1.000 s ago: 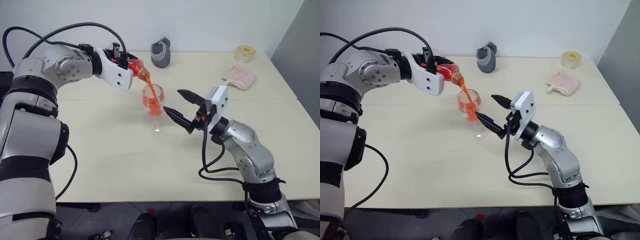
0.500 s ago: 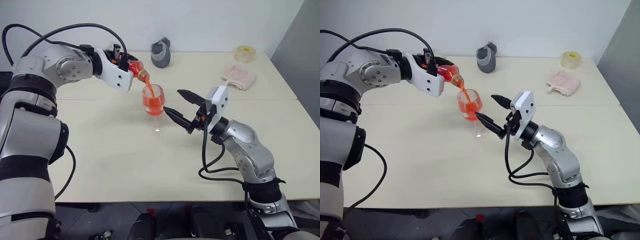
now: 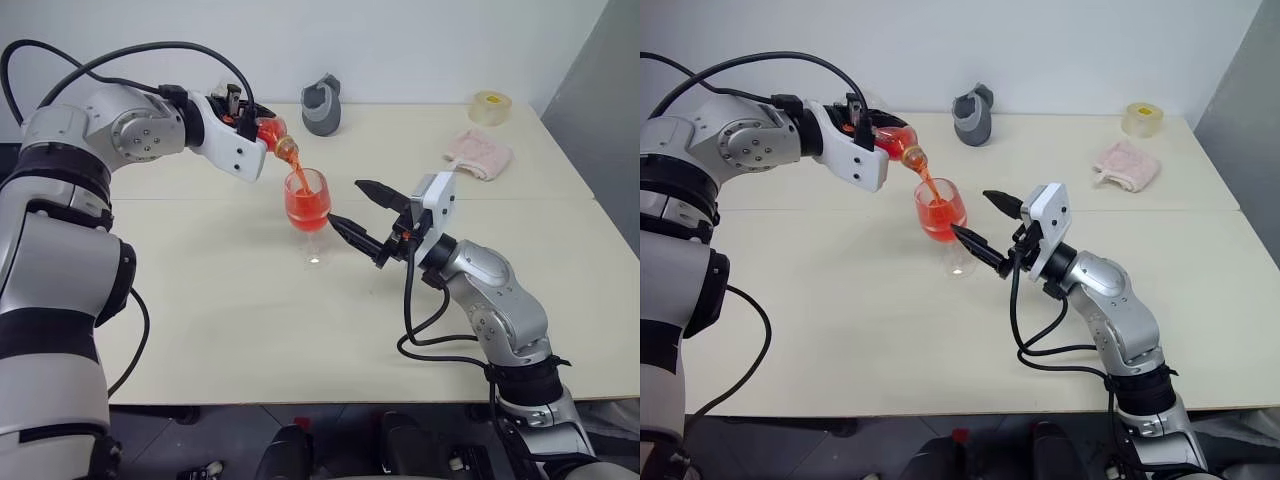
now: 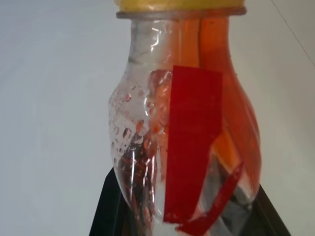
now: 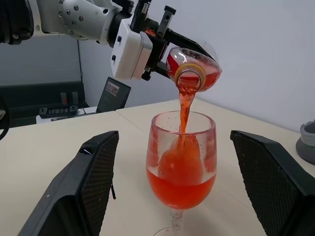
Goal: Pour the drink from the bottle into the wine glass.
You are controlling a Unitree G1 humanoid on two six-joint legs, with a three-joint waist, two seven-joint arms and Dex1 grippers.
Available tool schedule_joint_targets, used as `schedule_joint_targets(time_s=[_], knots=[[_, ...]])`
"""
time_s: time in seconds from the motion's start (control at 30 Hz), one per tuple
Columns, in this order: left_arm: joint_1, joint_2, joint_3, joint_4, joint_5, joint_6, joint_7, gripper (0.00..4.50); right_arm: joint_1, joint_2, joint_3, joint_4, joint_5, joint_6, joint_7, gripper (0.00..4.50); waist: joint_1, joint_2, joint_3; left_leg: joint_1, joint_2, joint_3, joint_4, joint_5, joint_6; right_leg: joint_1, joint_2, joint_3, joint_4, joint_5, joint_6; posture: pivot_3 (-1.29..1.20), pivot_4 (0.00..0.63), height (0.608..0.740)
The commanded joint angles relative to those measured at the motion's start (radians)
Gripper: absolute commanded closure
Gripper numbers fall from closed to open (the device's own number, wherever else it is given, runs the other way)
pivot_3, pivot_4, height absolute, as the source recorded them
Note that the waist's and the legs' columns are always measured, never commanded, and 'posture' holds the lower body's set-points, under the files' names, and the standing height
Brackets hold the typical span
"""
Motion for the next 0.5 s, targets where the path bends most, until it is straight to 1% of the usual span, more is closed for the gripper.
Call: schedule_joint_targets(time_s=[0.03, 0.23, 0.4, 0.5], knots=[[-0.048, 0.022, 0.007, 0.004, -0.007, -0.001, 0.015, 3.47, -0.015, -0.001, -0.021, -0.022, 0.006, -0.022, 0.006, 0.61, 0.0, 0.0, 0.0, 0.0, 0.0, 0.0, 0.0, 0.0, 0.0, 0.0, 0.0, 0.0, 0.0, 0.0, 0.0, 0.0, 0.15, 0.74], [-0.041, 0.014, 0.027, 0.01, -0.038, -0.006, -0.014, 3.47, -0.013, -0.007, -0.026, -0.018, 0.005, -0.025, 0.009, 0.61, 0.0, 0.0, 0.0, 0.0, 0.0, 0.0, 0.0, 0.0, 0.0, 0.0, 0.0, 0.0, 0.0, 0.0, 0.0, 0.0, 0.15, 0.74], [-0.017, -0.008, 0.085, 0.024, -0.133, -0.003, -0.143, 3.47, -0.012, -0.011, -0.028, -0.023, 0.007, -0.021, 0.006, 0.61, 0.0, 0.0, 0.0, 0.0, 0.0, 0.0, 0.0, 0.0, 0.0, 0.0, 0.0, 0.0, 0.0, 0.0, 0.0, 0.0, 0.15, 0.74], [0.013, -0.03, 0.141, 0.026, -0.227, 0.0, -0.259, 3.47, -0.011, -0.012, -0.03, -0.021, 0.006, -0.021, 0.006, 0.61, 0.0, 0.0, 0.0, 0.0, 0.0, 0.0, 0.0, 0.0, 0.0, 0.0, 0.0, 0.0, 0.0, 0.0, 0.0, 0.0, 0.15, 0.74]])
